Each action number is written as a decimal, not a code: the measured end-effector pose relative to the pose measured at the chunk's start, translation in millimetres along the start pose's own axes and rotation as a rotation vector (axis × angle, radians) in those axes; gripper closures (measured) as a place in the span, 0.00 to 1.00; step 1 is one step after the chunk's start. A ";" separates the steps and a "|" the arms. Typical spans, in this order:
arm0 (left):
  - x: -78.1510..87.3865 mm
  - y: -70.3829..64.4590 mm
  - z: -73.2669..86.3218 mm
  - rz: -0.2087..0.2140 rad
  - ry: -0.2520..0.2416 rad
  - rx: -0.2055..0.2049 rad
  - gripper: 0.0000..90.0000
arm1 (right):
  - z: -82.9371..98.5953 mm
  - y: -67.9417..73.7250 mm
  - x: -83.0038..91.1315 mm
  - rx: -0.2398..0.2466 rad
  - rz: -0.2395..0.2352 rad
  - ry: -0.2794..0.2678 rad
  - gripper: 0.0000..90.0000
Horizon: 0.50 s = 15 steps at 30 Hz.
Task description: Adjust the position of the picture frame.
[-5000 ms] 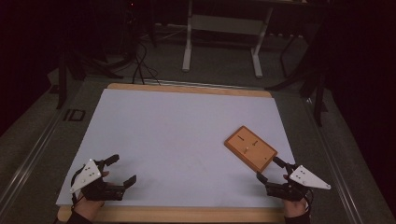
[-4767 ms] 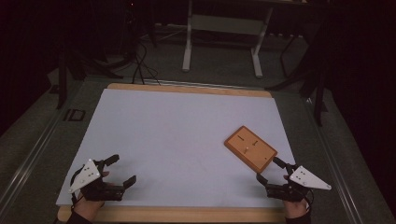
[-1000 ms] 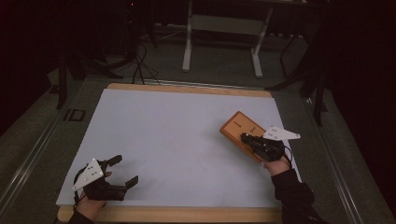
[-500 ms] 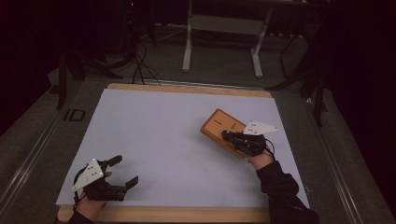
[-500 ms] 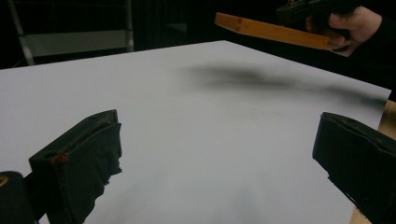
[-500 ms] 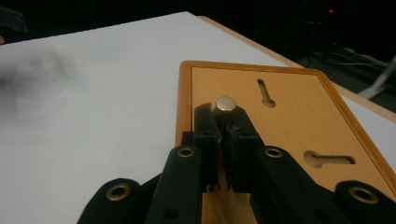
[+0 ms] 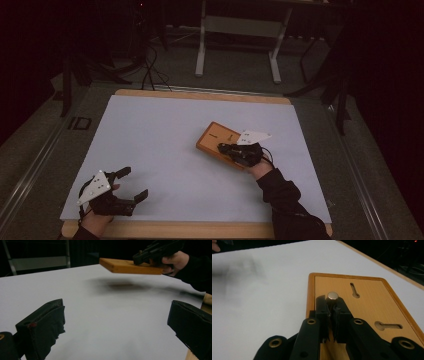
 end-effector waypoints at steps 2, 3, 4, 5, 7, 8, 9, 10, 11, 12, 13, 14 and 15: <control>0.0 -0.1 0.2 0.000 0.002 0.000 0.02 | 2.1 1.4 -6.5 -0.001 -0.012 0.005 0.94; -0.1 -0.2 0.1 0.001 0.002 0.000 0.02 | 3.3 2.4 -9.6 -0.001 -0.015 0.008 0.94; -0.2 -0.3 0.2 0.002 0.002 0.000 0.02 | 4.6 3.2 -12.7 0.001 -0.020 0.012 0.94; -0.3 -0.4 0.3 0.002 0.003 0.000 0.02 | 6.0 4.4 -15.7 0.001 -0.027 0.018 0.94; -0.4 -0.5 0.2 0.003 0.003 0.000 0.02 | 8.7 6.7 -21.8 0.002 -0.037 0.028 0.94; -0.5 -0.5 0.3 0.004 0.003 -0.001 0.02 | 10.1 8.1 -25.0 0.009 -0.044 0.032 0.94; -0.6 -0.7 0.3 0.004 0.002 0.000 0.02 | 11.2 9.4 -27.8 0.005 -0.050 0.035 0.94; -0.5 -0.7 0.3 0.006 0.002 0.000 0.02 | 12.2 10.8 -30.7 0.000 -0.055 0.037 0.94; -0.5 -0.7 0.4 0.006 0.003 -0.002 0.02 | 12.9 12.0 -33.5 0.005 -0.060 0.039 0.94; -0.5 -0.8 0.4 0.006 0.003 -0.002 0.02 | 13.5 13.9 -36.0 0.006 -0.066 0.040 0.94; -0.5 -0.9 0.4 0.007 0.003 -0.001 0.02 | 14.0 15.3 -38.6 0.006 -0.073 0.039 0.94; -0.5 -1.0 0.5 0.007 0.004 -0.002 0.02 | 14.4 16.9 -41.1 0.003 -0.078 0.041 0.94; -0.5 -1.0 0.5 0.006 0.004 -0.003 0.02 | 15.0 18.9 -43.5 0.006 -0.084 0.044 0.94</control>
Point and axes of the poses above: each handheld gripper's, and its own axes: x roughly backward along the jaws, z roughly out of its underside, y roughly to its left, the point moved 6 cm from there along -x, roughly forward along the jaws, and after that the axes turned 4 degrees about -y, right-handed, at the moved point
